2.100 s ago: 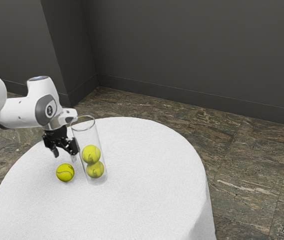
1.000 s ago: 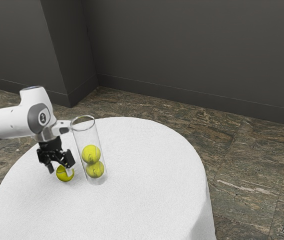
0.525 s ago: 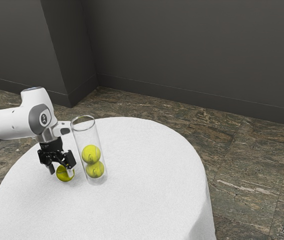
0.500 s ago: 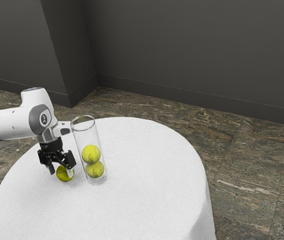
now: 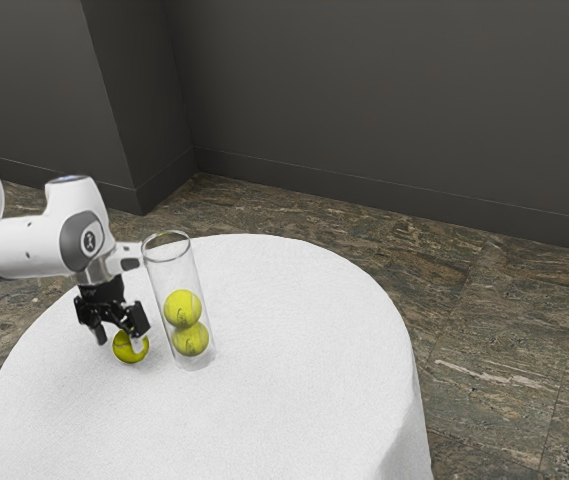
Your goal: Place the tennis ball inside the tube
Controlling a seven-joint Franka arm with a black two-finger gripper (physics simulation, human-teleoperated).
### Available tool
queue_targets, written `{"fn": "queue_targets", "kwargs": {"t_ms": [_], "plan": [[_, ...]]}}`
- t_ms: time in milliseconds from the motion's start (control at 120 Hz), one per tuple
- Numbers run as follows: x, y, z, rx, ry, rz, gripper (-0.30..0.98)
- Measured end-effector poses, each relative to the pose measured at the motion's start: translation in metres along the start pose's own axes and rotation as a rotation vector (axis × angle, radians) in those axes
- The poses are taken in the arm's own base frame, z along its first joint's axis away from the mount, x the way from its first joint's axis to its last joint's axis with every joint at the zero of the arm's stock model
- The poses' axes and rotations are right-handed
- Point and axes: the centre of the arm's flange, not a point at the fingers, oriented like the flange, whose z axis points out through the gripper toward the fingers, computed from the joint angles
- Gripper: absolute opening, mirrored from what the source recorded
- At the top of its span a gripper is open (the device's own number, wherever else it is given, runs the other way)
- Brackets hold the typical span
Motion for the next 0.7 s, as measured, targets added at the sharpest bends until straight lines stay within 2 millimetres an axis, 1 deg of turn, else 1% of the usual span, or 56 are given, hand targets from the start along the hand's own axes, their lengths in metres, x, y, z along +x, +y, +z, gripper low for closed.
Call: {"fn": "queue_targets", "kwargs": {"t_ms": [208, 375, 458, 583, 700], "plan": [[0.001, -0.006, 0.007, 0.014, -0.005, -0.001, 0.69], [0.004, -0.003, 0.015, 0.022, -0.011, 0.008, 0.68], [0.005, -0.003, 0.016, 0.023, -0.012, 0.008, 0.64], [0.006, -0.003, 0.019, 0.026, -0.014, 0.010, 0.54], [0.012, -0.001, 0.012, 0.037, -0.001, 0.021, 0.46]]}}
